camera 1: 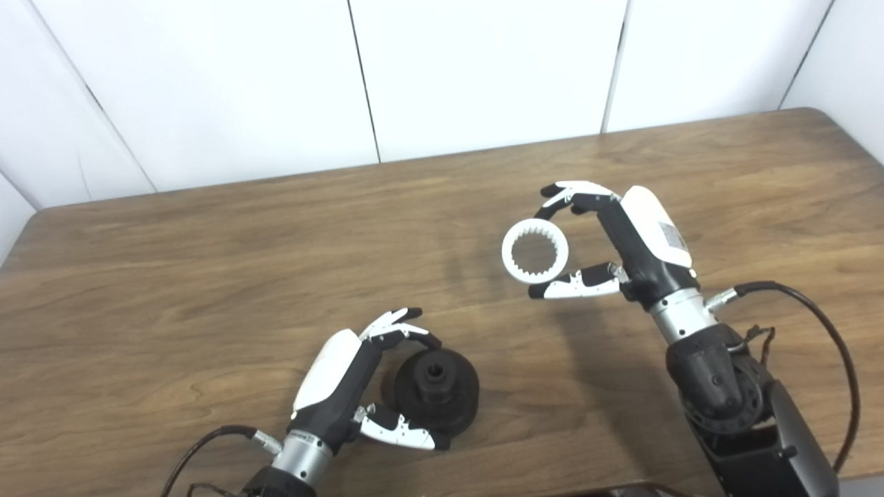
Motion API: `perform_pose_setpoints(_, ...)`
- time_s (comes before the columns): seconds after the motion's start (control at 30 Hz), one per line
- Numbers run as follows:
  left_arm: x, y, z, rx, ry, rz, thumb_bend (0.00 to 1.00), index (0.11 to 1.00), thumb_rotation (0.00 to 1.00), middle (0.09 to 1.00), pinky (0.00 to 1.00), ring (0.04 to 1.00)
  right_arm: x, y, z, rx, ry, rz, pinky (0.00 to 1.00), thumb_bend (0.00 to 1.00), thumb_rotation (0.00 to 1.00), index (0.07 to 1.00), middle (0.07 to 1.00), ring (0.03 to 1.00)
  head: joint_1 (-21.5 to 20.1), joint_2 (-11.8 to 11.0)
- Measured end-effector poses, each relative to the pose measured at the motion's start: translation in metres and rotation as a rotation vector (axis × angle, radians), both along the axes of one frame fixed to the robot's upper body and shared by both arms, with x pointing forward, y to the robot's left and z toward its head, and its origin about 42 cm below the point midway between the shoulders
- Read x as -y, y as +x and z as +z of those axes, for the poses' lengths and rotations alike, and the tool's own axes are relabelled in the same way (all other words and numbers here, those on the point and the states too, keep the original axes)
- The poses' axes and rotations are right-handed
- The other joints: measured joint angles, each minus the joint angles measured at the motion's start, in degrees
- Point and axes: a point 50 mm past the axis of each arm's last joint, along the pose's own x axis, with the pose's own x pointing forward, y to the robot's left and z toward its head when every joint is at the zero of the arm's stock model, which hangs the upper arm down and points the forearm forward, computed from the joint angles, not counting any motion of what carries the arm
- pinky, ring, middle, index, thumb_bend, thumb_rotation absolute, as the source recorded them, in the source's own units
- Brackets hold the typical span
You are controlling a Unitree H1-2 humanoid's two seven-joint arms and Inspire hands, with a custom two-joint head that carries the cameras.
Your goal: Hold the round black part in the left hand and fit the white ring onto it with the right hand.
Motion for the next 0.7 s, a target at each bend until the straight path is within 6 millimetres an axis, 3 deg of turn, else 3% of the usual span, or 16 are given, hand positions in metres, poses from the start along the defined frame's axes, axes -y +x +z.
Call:
perform_pose_setpoints(0.37,0.004,0.004,-0.001,0.009,-0.001,0.007,0.92,0.575,0.17,0.912,0.79,0.938,-0.009,-0.023,0.007,-0.011,0.048,0.079,0.7,0.52,0.14,0.482,0.768,0.794,1.1,0.5)
perform_pose_setpoints(0.7,0.007,0.005,-0.002,0.01,-0.003,0.01,0.93,0.574,0.17,0.909,0.78,0.935,-0.016,-0.039,-0.004,-0.066,0.079,0.131,0.75,0.52,0.14,0.483,0.771,0.801,2.5,0.9)
